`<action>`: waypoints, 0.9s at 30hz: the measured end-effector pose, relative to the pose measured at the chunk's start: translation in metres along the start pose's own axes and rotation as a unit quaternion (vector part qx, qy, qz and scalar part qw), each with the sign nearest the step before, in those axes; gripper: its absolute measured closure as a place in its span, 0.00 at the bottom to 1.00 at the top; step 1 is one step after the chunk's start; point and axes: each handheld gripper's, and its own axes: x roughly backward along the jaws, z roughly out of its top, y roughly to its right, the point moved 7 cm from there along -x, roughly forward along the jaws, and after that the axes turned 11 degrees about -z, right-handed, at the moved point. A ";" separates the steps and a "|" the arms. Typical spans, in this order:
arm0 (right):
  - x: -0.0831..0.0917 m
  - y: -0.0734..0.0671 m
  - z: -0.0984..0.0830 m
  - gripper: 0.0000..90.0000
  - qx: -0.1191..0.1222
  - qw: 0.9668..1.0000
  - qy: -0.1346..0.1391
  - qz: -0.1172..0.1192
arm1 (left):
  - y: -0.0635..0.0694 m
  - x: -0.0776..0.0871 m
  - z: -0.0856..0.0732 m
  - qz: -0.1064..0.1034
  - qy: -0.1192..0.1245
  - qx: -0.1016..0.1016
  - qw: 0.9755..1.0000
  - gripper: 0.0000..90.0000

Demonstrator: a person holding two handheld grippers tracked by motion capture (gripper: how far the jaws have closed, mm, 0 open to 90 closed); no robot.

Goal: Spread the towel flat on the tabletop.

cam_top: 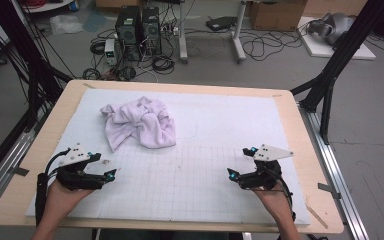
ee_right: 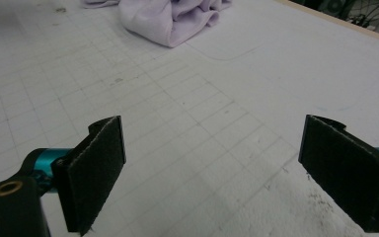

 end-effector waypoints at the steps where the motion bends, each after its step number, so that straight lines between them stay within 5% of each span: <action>1: -0.002 -0.001 0.003 0.11 0.001 1.000 0.001 0.002 | 0.000 -0.001 0.001 0.001 0.002 0.001 1.000 0.21; 16: -0.039 -0.008 0.045 0.11 0.011 0.999 -0.011 0.036 | 0.000 -0.003 0.003 -0.004 0.004 0.002 1.000 0.21; 27: -0.078 -0.020 0.090 0.11 0.039 0.997 -0.023 0.060 | -0.002 -0.001 0.003 -0.002 0.009 0.005 1.000 0.21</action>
